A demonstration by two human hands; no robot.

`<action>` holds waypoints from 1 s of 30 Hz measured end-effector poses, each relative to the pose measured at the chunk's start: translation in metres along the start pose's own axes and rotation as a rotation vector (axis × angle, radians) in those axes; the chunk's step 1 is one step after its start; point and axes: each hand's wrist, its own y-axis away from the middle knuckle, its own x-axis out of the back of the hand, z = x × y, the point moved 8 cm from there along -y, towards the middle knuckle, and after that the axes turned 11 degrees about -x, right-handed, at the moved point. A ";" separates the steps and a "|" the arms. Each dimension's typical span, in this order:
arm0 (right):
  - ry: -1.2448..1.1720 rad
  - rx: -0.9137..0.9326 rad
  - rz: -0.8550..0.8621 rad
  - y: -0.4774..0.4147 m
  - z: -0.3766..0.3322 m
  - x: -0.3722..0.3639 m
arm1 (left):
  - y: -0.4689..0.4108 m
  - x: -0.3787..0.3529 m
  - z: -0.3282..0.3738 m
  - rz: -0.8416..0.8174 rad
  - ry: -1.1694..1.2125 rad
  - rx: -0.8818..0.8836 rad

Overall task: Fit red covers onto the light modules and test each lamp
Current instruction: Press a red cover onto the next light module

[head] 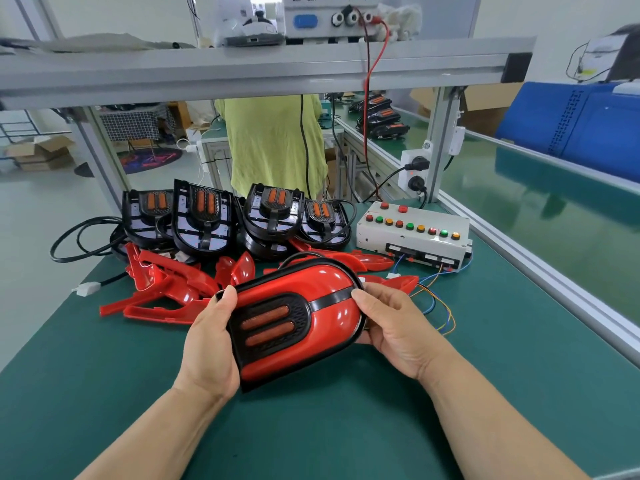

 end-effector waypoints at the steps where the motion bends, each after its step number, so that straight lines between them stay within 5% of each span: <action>1: 0.002 -0.004 0.014 -0.001 0.002 0.001 | -0.001 0.000 -0.001 0.002 -0.001 0.004; 14: -0.007 -0.085 -0.085 -0.002 0.007 0.001 | -0.009 0.008 -0.008 -0.020 -0.007 0.041; 22: 0.252 -0.118 0.004 -0.001 0.012 0.003 | -0.011 0.007 -0.003 -0.061 -0.063 -0.046; 30: 0.242 -0.124 0.015 -0.001 0.012 0.006 | -0.011 0.005 -0.004 -0.087 -0.057 -0.038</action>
